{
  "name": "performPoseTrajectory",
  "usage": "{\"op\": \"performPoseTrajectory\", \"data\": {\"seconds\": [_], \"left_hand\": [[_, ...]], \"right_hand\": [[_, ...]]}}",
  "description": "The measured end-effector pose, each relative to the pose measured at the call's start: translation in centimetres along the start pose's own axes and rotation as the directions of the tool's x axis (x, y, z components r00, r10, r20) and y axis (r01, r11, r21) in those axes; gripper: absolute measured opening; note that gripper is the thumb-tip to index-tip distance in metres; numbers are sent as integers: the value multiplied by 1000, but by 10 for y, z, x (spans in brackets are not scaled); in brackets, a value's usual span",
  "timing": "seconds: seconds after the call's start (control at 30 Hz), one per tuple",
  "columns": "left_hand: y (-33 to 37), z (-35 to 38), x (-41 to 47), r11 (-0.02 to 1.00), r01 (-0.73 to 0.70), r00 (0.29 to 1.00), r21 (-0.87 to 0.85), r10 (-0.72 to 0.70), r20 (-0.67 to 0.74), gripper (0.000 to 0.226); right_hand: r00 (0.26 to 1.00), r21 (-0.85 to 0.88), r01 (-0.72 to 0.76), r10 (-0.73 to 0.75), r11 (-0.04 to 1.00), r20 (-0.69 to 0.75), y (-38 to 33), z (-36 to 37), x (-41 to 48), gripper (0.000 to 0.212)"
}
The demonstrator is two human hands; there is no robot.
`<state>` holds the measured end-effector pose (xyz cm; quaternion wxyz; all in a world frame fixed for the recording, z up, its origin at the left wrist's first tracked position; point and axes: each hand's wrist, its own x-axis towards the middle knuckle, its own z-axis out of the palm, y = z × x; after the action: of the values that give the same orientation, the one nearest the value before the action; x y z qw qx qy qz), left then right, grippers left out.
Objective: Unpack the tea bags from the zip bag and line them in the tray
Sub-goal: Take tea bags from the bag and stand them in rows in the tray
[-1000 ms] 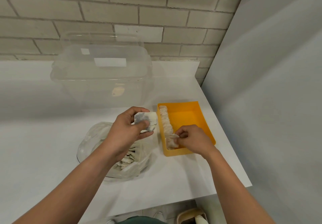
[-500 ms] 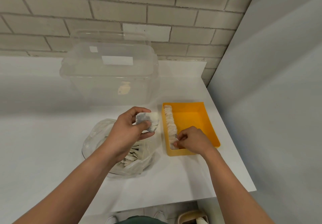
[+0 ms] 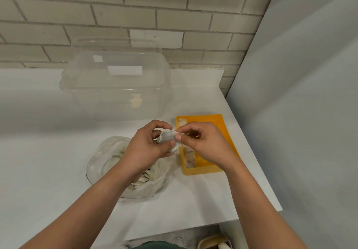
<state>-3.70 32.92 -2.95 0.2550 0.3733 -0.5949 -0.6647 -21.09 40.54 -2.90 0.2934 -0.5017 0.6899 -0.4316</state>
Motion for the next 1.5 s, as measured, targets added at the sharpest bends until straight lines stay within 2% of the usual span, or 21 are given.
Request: {"op": "performPoseTrajectory", "data": {"seconds": [0.1, 0.27, 0.4, 0.5, 0.57, 0.67, 0.73, 0.83, 0.97, 1.07, 1.2, 1.3, 1.5], "left_hand": [[1, -1, 2, 999, -2, 1000, -39, 2, -6, 28], [2, -2, 4, 999, -5, 999, -33, 3, -38, 24], [-3, -8, 7, 955, -100, 995, 278, 105, -2, 26], [-2, -8, 6, 911, -142, 990, 386, 133, 51, 26], [1, -6, 4, 930, -126, 992, 347, 110, 64, 27], [2, -6, 4, 972, -75, 995, 221, 60, 74, 27], [1, -8, 4, 988, -44, 997, 149, 33, 75, 21], [1, -11, 6, 982, -36, 996, 183, 21, 83, 18], [1, -13, 8, 968, -58, 997, 244, 43, 67, 21], [1, -13, 11, 985, -41, 999, 166, 36, 34, 24], [1, -14, 13, 1000, 25, 1000, 14, -25, 14, 25], [-2, -16, 13, 1000, 17, 1000, -7, -17, -20, 32], [0, -17, 13, 984, 23, 991, -177, -45, -123, 36]], "right_hand": [[998, 116, -47, 53, 992, -47, 1, 0, -1, 4], [989, 282, -119, 137, 952, -46, 6, 5, -8, 8], [996, 77, -60, 65, 995, -62, 3, 5, -10, 26], [1000, -69, 2, -3, 998, -25, -2, 1, -9, 12], [998, -17, -1, 0, 1000, -57, -4, -1, -9, 8], [987, 261, -57, 93, 964, -129, -4, 2, -10, 6], [980, 352, -90, 146, 932, -138, -3, 6, -12, 4], [984, 356, -107, 151, 928, -99, 0, 8, -14, 10], [994, 244, -85, 98, 966, -41, 0, 4, -11, 8], [990, 271, -82, 109, 959, -86, 2, -3, -6, 6], [958, 367, -93, 183, 925, -219, 19, -19, 7, 10], [926, 390, -128, 251, 912, -282, 48, -27, 23, 12], [876, 290, -297, 381, 910, -296, 110, -23, 63, 10]]}}
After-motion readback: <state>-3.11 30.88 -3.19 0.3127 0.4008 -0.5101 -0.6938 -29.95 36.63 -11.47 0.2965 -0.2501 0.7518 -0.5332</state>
